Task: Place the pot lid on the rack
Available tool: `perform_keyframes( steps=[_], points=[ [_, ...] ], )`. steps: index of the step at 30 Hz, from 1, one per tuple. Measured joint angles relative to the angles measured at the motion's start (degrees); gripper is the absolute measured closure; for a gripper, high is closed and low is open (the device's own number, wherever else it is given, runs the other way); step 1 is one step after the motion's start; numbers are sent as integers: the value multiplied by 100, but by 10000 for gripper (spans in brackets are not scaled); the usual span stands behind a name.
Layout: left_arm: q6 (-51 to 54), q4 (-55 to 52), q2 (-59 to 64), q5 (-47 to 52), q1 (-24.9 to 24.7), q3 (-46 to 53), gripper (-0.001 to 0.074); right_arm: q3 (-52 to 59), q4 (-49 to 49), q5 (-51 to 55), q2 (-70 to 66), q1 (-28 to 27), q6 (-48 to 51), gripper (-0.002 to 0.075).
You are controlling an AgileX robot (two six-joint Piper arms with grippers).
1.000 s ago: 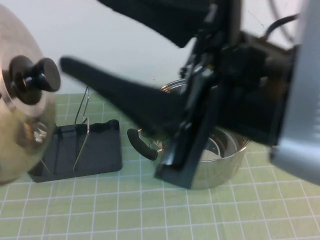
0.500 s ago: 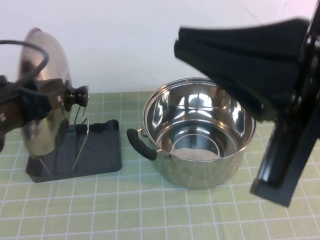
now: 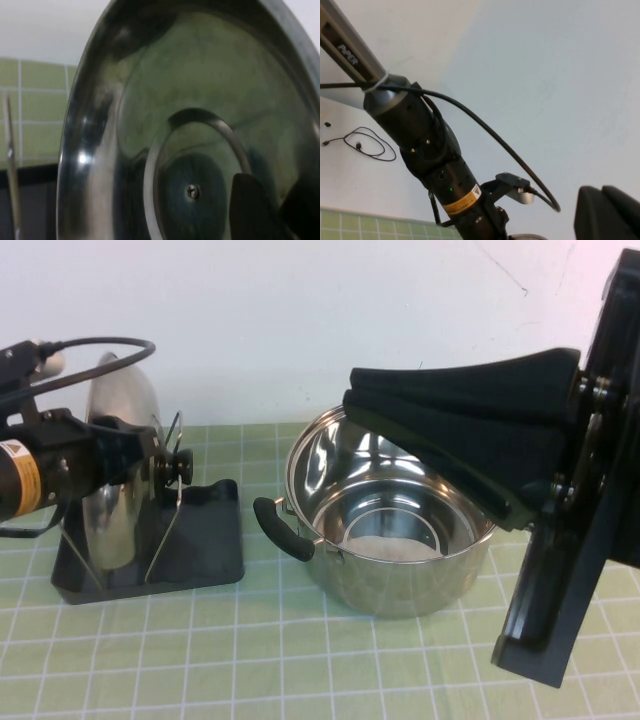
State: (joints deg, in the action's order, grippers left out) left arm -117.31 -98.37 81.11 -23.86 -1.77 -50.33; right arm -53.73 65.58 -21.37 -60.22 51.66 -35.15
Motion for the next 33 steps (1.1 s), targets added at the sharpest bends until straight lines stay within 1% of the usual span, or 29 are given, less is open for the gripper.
perform_keyframes(
  steps=[4, 5, 7, 9, 11, 13, 15, 20, 24, 26, 28, 30, 32, 33],
  points=[
    [8, 14, 94, 22, 0, -10, 557, 0, 0, 4, 0, 0, 0, 727],
    [8, 14, 104, 22, 0, -22, 527, 0, 0, 4, 0, 0, 0, 727],
    [13, 28, 104, 22, 0, -56, 430, 0, 0, 4, 0, 0, -13, 727],
    [23, 28, 104, 22, 0, -56, 306, 0, 0, 14, 0, 0, -22, 727],
    [59, -94, 104, 22, 0, -91, 225, 0, 0, 13, 0, 0, -22, 727],
    [84, -158, 104, 33, 0, -172, 184, 0, 0, 13, 0, 0, -22, 727],
    [127, -171, 69, 138, 0, -223, 167, 0, 0, 13, 0, 0, -8, 727],
    [436, -192, -237, 668, 0, -277, 158, 0, 28, 13, 0, 0, 219, 727],
    [1010, -192, -636, 1092, 0, -281, 158, 0, 32, 28, 5, 0, 799, 727],
    [1228, -192, -925, 1247, 0, -281, 159, -30, 42, 181, 44, 0, 1113, 727],
    [1409, -182, -1238, 1399, 0, -281, 178, -123, 42, 532, 119, 3, 1333, 727],
    [1733, -170, -1613, 1628, 0, -281, 231, -256, 42, 1264, 252, 3, 1530, 727],
    [2215, -170, -1953, 1889, 0, -281, 337, -391, 29, 2302, 390, 12, 1802, 727],
    [2536, -170, -2131, 2037, 0, -281, 406, -465, 1, 2907, 458, 12, 1978, 727]
  ],
)
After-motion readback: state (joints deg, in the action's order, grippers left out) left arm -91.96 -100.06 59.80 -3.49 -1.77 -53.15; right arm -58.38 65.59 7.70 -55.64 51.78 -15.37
